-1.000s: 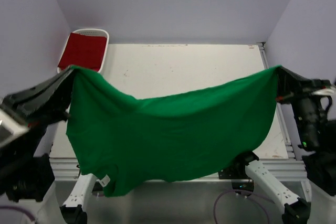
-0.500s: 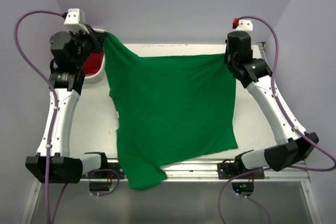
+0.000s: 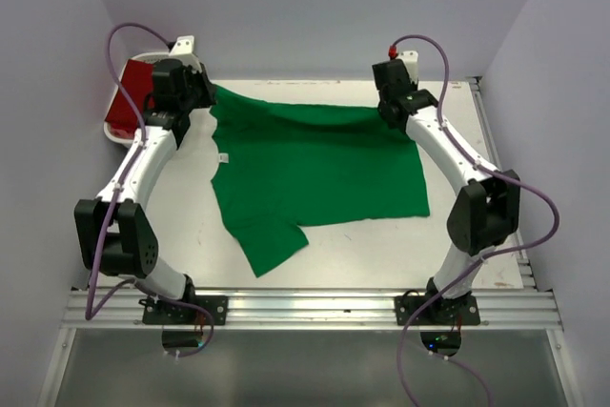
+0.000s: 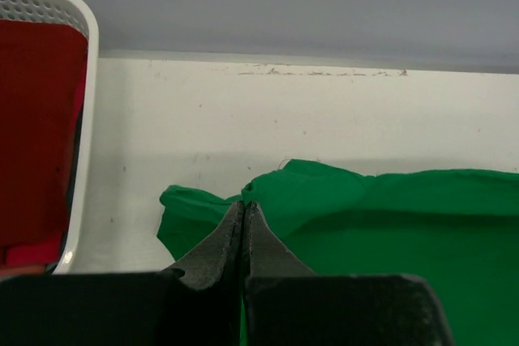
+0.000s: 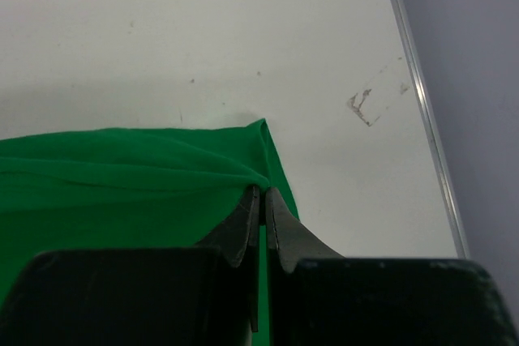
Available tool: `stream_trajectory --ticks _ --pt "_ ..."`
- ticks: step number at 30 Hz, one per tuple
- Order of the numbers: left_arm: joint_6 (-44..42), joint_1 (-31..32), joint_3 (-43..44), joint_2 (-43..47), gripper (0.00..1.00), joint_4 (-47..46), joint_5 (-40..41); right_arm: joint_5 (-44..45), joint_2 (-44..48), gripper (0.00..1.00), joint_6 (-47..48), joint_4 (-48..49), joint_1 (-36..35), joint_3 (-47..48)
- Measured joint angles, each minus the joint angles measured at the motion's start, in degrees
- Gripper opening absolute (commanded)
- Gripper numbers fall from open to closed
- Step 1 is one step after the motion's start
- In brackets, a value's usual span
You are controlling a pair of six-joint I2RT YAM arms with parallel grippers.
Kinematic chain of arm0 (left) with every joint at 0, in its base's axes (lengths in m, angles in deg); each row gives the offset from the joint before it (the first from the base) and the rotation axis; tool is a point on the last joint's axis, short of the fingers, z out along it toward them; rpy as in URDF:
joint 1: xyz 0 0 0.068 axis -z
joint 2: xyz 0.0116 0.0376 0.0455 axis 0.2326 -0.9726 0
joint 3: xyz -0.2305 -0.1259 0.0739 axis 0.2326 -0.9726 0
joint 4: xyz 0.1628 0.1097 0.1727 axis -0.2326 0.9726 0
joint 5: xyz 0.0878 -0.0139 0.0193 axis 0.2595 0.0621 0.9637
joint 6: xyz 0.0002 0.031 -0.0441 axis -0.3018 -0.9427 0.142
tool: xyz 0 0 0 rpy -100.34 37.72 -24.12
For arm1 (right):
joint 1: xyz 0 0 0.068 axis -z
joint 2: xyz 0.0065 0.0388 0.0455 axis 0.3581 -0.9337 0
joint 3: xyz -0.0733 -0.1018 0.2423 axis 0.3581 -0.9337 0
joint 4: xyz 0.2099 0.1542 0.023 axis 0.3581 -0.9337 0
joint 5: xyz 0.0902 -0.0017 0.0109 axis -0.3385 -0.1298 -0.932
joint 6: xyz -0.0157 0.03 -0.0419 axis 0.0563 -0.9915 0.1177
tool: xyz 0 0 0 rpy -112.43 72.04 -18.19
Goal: Fold and stack the t-shirts
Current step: Flatten out the tshirt
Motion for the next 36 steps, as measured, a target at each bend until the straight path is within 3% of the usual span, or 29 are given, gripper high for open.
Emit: stream_trajectory --ticks 5,13,21,22,25,26,27,32,36 --pt "-0.52 1.31 1.44 -5.01 0.0 -1.29 1.53 0.26 -6.12 0.0 -1.18 1.25 1.4 1.11" --pt "-1.07 2.21 7.58 -15.56 0.0 -3.96 3.39 1.03 -16.7 0.0 -2.12 2.91 3.41 11.52" --pt "-1.51 2.71 32.3 -36.17 0.0 -4.79 6.93 2.54 -36.17 0.0 -4.09 3.39 6.73 38.77" --pt "-1.6 2.86 34.58 -37.9 0.04 -5.11 7.98 2.99 -37.83 0.0 -4.31 4.37 7.06 40.3" --pt "-2.58 3.43 39.65 -41.88 0.65 -5.99 11.32 4.28 -40.37 0.71 -4.5 7.89 7.74 40.57" --pt "-2.78 3.63 40.24 -42.42 0.96 -6.34 12.37 4.52 -40.76 0.99 -4.11 9.14 7.87 40.37" --pt "-3.02 3.78 40.09 -42.53 1.0 -6.56 13.35 4.52 -40.83 0.99 -3.67 10.14 8.0 39.8" --pt "-2.43 4.9 31.85 -39.69 1.0 -11.32 17.55 3.82 -37.75 0.99 -2.29 14.95 8.02 32.3" --pt "-2.16 6.23 24.65 -35.6 1.0 -12.2 18.67 2.67 -28.59 0.99 -2.51 17.88 7.74 18.16"
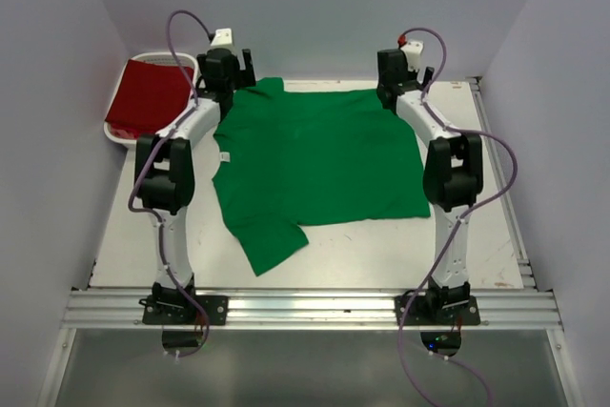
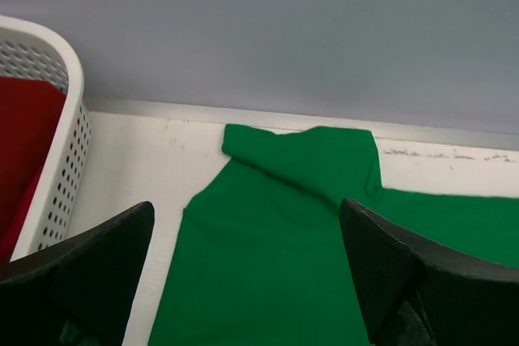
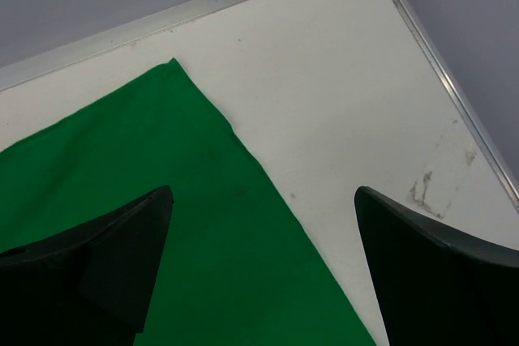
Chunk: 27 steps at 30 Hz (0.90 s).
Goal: Fold and stack the t-shirts
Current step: Flatten out the tshirt
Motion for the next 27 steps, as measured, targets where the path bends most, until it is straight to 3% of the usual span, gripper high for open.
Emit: stream_trajectory --ticks 3,5,6,7,9,10,12,18,27 --pt "1.22 1.88 -6.8 5.57 1.0 -0.42 1.05 -1.05 7.21 0.98 -1.16 0.04 -0.35 -6.84" --pt "2.75 3.61 -11.8 10.25 0.9 -0.5 1.55 -2.43 11.8 0.83 -2.23 -0.07 -0.5 -10.29" --pt "3.61 4.44 -14.23 12.55 0.85 -0.31 1.66 -3.41 14.03 0.63 -2.78 -0.35 -0.63 -12.0" --pt "4.2 5.14 -16.33 14.47 0.71 -0.59 1.64 -4.11 15.78 0.01 -3.1 -0.72 -0.72 -13.4" --pt "6.32 6.71 -21.53 18.88 0.43 -0.44 1.57 -6.49 19.34 0.0 -5.11 -1.95 -0.79 -16.79" --pt "7.3 7.32 -24.15 20.76 0.18 -0.48 1.68 -7.74 20.79 0.0 -6.19 -2.47 -0.85 -18.4" --pt "8.66 8.15 -29.09 23.39 0.0 -0.09 2.03 -10.71 23.08 0.0 -7.26 -3.13 -0.92 -22.4" --pt "10.51 8.48 -36.11 22.14 0.0 3.54 3.3 -17.49 23.67 0.0 -9.49 -8.37 -1.07 -31.08" --pt "11.76 8.55 -37.31 16.85 0.0 3.8 3.5 -24.61 16.17 0.0 -10.27 -8.66 -1.18 -32.72"
